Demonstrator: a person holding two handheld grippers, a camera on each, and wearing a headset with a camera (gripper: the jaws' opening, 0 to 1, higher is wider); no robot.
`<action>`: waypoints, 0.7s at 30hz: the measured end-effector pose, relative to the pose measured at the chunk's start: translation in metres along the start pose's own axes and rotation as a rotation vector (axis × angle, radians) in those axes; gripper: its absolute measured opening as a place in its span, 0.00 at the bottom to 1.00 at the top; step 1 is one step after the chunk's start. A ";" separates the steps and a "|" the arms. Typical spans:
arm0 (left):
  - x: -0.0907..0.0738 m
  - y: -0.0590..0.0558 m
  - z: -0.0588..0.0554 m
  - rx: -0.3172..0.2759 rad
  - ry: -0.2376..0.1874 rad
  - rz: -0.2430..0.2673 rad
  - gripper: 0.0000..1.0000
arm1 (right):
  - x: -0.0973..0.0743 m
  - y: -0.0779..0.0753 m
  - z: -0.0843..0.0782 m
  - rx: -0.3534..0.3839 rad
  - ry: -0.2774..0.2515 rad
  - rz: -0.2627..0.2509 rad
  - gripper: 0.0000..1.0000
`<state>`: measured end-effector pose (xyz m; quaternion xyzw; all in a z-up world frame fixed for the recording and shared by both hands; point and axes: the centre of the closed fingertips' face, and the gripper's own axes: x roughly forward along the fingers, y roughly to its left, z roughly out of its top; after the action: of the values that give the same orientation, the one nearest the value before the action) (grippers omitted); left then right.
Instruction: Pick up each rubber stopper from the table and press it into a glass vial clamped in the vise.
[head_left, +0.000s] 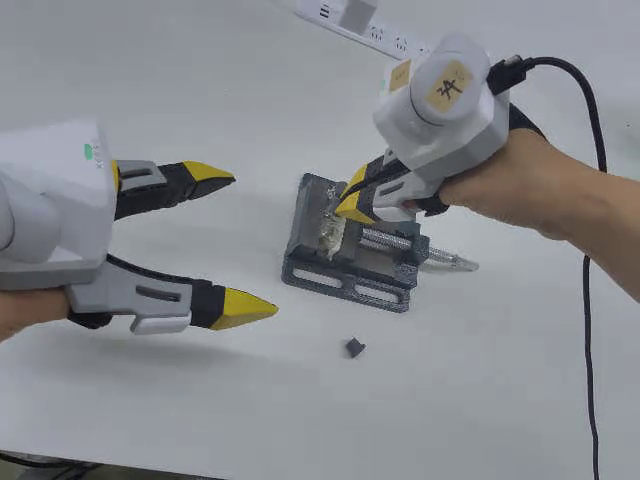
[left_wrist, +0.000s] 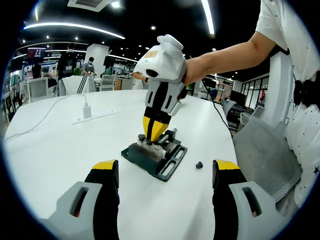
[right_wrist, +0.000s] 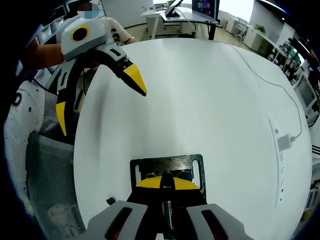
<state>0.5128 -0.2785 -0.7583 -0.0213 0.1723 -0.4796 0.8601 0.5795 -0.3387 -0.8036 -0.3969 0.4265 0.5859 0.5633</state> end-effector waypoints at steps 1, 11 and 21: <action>0.000 0.000 0.000 0.001 0.000 0.000 0.75 | 0.000 0.000 0.000 0.000 0.003 0.001 0.01; 0.001 -0.001 0.001 0.003 0.000 -0.004 0.75 | 0.002 0.000 0.001 -0.021 0.033 0.009 0.01; 0.000 -0.001 0.001 0.003 0.002 -0.001 0.75 | 0.002 -0.001 0.000 -0.007 0.027 0.013 0.01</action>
<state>0.5130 -0.2793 -0.7569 -0.0197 0.1724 -0.4801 0.8599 0.5800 -0.3380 -0.8058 -0.4039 0.4346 0.5858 0.5521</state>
